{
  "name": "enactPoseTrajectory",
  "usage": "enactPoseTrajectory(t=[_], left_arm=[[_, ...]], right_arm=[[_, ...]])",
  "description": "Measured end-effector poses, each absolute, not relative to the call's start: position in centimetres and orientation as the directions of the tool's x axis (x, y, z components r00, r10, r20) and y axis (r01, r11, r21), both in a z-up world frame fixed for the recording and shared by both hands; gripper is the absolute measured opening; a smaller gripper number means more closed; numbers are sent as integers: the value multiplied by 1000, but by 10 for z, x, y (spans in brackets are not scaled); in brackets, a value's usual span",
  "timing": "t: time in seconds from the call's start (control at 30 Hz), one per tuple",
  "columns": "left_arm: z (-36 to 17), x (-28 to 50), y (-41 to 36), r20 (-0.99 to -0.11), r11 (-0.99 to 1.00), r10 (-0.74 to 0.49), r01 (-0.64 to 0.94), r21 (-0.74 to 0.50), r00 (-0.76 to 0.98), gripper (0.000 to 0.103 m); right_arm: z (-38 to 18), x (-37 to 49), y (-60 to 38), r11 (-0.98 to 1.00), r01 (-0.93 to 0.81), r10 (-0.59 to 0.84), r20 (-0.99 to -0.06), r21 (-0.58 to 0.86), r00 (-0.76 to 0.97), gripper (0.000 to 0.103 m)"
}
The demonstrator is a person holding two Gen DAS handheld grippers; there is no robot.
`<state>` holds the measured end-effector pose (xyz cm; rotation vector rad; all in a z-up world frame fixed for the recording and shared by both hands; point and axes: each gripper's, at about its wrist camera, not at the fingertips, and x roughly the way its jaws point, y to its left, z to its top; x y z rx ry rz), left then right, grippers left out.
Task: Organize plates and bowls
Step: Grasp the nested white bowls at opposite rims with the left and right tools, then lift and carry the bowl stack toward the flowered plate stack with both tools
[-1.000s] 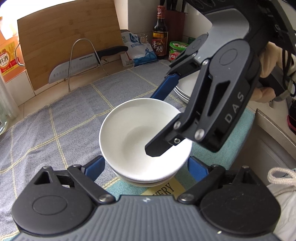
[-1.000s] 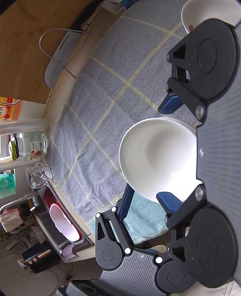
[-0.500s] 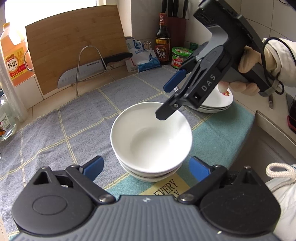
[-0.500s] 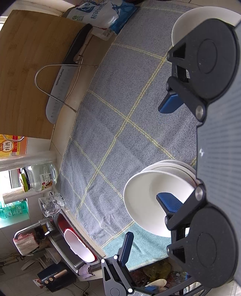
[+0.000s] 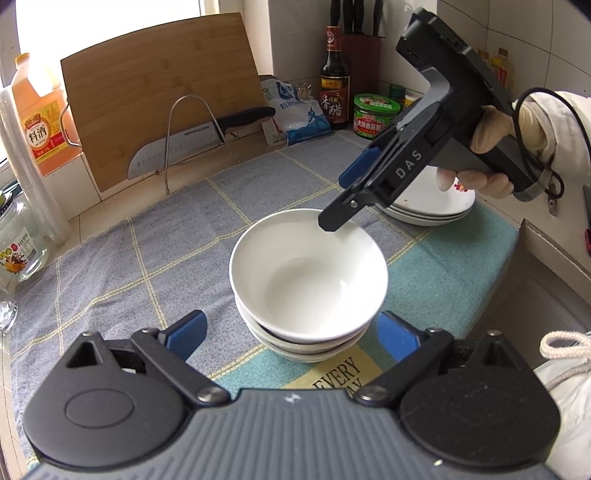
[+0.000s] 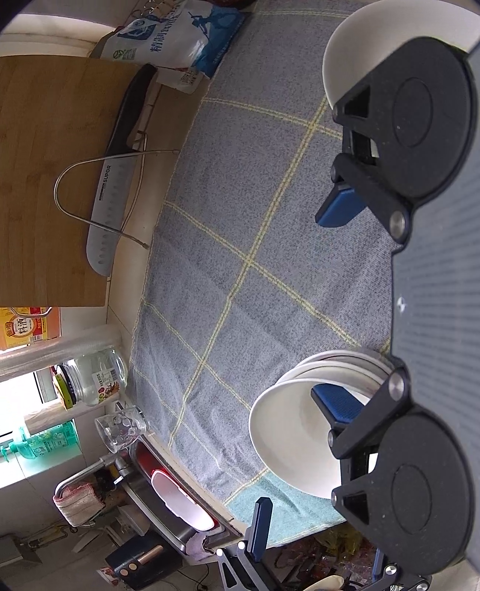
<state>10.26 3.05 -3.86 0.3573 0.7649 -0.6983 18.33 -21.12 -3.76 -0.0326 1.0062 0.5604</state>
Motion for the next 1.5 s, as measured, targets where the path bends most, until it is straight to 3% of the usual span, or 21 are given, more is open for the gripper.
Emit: enactPoseTrajectory(t=[0.17,0.3,0.47,0.83,1.23,1.5], left_arm=[[-42,103,31,-727,711,-440,699,76,527,99],[-49,102,37,-720,679,-449,726,110,529,101],[-67,99,41,-718,634,-443,754,171,536,101],[-103,120,33,-754,556,-454,812,177,475,101],[-113,146,29,-760,267,-583,951,154,287,100],[-114,168,25,-762,101,-628,988,120,156,97]], right_arm=[[-25,175,-214,839,-494,465,-773,229,432,95],[-10,156,-210,773,-596,531,-736,218,419,103],[-9,127,-197,662,-728,580,-738,180,345,103],[-73,112,-168,614,-787,437,-855,57,279,103],[-82,120,-153,632,-775,381,-861,-23,336,103],[-82,127,-144,617,-787,383,-872,-4,305,99]])
